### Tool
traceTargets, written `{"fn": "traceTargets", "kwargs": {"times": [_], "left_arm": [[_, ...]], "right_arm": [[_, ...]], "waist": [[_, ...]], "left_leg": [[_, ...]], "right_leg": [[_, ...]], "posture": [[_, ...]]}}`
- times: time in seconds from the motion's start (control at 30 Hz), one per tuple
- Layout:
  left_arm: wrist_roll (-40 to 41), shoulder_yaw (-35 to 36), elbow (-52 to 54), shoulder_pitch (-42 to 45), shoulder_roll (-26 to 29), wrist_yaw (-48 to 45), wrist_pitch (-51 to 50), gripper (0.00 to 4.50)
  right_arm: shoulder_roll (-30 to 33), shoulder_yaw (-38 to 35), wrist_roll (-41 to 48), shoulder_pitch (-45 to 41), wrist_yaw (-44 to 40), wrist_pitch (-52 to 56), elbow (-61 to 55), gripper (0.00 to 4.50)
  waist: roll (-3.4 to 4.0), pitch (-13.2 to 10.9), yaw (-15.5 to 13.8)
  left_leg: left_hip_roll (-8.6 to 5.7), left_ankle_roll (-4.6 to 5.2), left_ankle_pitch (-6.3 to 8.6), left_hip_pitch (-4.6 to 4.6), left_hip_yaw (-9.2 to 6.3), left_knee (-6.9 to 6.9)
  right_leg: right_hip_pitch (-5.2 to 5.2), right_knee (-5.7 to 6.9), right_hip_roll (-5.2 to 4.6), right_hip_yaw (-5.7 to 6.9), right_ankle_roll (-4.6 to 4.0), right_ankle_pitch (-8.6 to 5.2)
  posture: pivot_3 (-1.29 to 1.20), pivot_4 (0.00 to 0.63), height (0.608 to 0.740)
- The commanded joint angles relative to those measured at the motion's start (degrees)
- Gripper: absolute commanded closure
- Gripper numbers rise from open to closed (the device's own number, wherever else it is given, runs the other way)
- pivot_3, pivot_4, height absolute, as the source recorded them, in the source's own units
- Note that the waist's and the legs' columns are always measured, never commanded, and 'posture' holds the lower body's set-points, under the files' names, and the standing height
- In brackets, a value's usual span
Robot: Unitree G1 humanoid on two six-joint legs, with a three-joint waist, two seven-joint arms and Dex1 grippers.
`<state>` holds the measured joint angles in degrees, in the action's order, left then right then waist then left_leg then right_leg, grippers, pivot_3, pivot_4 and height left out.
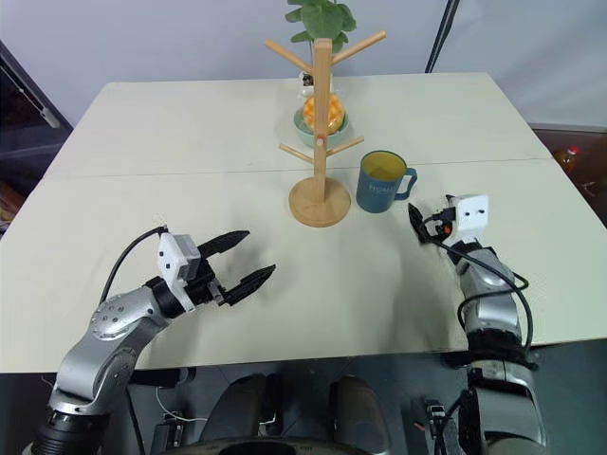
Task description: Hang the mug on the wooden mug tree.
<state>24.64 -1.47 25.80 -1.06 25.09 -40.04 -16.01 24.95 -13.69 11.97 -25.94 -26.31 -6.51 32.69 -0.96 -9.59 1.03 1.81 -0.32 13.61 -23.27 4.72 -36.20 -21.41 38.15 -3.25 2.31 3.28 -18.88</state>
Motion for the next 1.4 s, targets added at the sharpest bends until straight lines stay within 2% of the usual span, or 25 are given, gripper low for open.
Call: {"fn": "traceTargets", "kwargs": {"times": [0.03, 0.5, 0.6, 0.73, 0.83, 1.07, 1.27, 1.4], "left_arm": [[-0.3, -0.6, 0.5, 0.3, 0.1, -0.4, 1.0, 0.00], [-1.1, -0.5, 0.4, -0.3, -0.2, -0.2, 1.9, 0.00], [-1.1, -0.4, 0.2, 0.1, -0.2, -0.3, 1.8, 0.00], [-1.2, -0.2, 0.1, 0.2, -0.2, -0.4, 1.9, 0.00], [-1.3, -0.1, 0.0, 0.2, -0.2, -0.4, 1.9, 0.00], [-1.5, 0.7, -0.1, -0.3, 0.1, -0.2, 2.2, 0.00], [-1.4, 1.9, -0.3, -0.6, 1.0, -0.3, 2.7, 0.00], [-1.3, 2.3, -1.6, 0.9, 1.5, -0.5, 2.8, 0.00]], "right_arm": [[-0.3, 0.5, -1.0, -3.2, 0.7, -2.2, 2.7, 0.08], [-0.3, 1.8, -1.6, -10.5, -2.1, -5.4, 12.1, 0.08], [-0.3, 1.9, -1.5, -11.7, -3.0, -6.0, 13.7, 0.90], [-0.9, 1.9, -0.9, -12.3, -5.0, -6.2, 14.3, 3.06], [-1.4, 1.8, -0.3, -11.8, -6.4, -6.1, 13.3, 4.48], [0.9, 4.2, -3.1, -6.1, -7.4, -6.1, 2.3, 4.48], [9.8, 8.2, -10.7, 3.3, -9.1, -7.0, -19.7, 4.48], [14.7, 8.7, -12.0, 6.3, -11.0, -3.8, -32.1, 4.48]], "waist": [[0.00, 0.0, 0.0], [0.03, 0.0, 0.1], [0.03, 0.0, 0.0], [0.03, 0.0, 0.0], [0.04, 0.0, 0.0], [0.04, 0.0, -0.1], [0.09, 0.0, -0.3], [0.12, -0.1, 0.0]], "left_leg": [[0.00, 0.00, 0.00, -0.01, 0.00, 0.01], [0.00, 0.00, 0.00, -0.02, 0.00, 0.00], [0.00, 0.00, 0.00, -0.03, 0.00, 0.00], [0.00, 0.00, 0.00, -0.03, 0.00, -0.01], [0.00, 0.00, 0.00, -0.03, -0.01, 0.00], [0.00, 0.01, 0.00, -0.03, -0.01, 0.01], [0.00, 0.00, 0.01, -0.05, -0.03, 0.01], [0.02, 0.00, 0.01, -0.02, -0.03, 0.02]], "right_leg": [[-0.01, 0.00, 0.01, 0.00, 0.00, 0.00], [-0.01, 0.00, 0.01, 0.00, 0.00, 0.00], [0.00, 0.00, 0.01, 0.00, 0.00, 0.00], [0.00, -0.01, 0.01, 0.00, 0.01, 0.00], [0.00, -0.01, 0.01, 0.00, 0.01, 0.00], [0.00, -0.01, 0.00, 0.00, 0.01, 0.00], [-0.01, -0.02, -0.02, 0.01, 0.01, 0.00], [-0.02, -0.03, -0.01, 0.00, 0.01, 0.00]], "posture": [[0.00, 0.150, 0.740], [0.00, 0.150, 0.740], [0.00, 0.150, 0.740], [0.00, 0.150, 0.740], [0.00, 0.150, 0.740], [0.00, 0.150, 0.740], [0.00, 0.150, 0.740], [0.00, 0.150, 0.740]]}}
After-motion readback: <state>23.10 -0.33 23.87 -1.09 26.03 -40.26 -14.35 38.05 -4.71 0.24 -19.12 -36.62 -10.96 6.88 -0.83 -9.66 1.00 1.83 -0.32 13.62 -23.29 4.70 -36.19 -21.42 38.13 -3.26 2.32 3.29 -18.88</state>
